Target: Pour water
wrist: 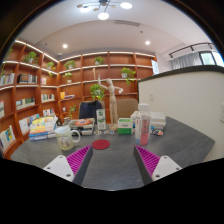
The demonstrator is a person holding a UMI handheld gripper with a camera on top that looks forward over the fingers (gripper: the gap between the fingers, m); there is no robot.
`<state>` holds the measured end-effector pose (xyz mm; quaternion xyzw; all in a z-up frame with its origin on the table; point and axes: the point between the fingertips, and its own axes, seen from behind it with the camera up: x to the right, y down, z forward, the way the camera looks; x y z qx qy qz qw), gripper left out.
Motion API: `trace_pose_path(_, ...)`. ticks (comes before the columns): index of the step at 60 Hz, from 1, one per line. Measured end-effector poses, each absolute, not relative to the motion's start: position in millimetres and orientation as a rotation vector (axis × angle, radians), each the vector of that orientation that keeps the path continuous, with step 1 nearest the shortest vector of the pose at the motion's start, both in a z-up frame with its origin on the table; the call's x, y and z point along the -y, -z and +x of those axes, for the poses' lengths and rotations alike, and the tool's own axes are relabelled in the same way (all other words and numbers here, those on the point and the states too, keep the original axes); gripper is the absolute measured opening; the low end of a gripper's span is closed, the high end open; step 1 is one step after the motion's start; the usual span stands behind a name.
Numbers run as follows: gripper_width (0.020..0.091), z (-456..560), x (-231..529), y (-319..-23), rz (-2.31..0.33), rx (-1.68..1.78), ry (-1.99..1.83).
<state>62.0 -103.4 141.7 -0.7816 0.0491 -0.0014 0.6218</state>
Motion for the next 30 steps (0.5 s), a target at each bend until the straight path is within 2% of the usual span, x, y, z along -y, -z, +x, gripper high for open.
trace_pose_path(3,0.0870,105,104,-102,-1.783,-0.131,0.002)
trace_pose_path(7,0.0860,146,84,-89,-1.777,-0.150,0.040)
trace_pose_path(22,0.0865,203,5,-93,-1.721,-0.080,0.143)
trace_pose_path(27,0.0837,210,-17,-98,-1.693,-0.084,0.146)
trace_pose_path(30,0.0796,211,-28,-98,-1.687,-0.087,0.133)
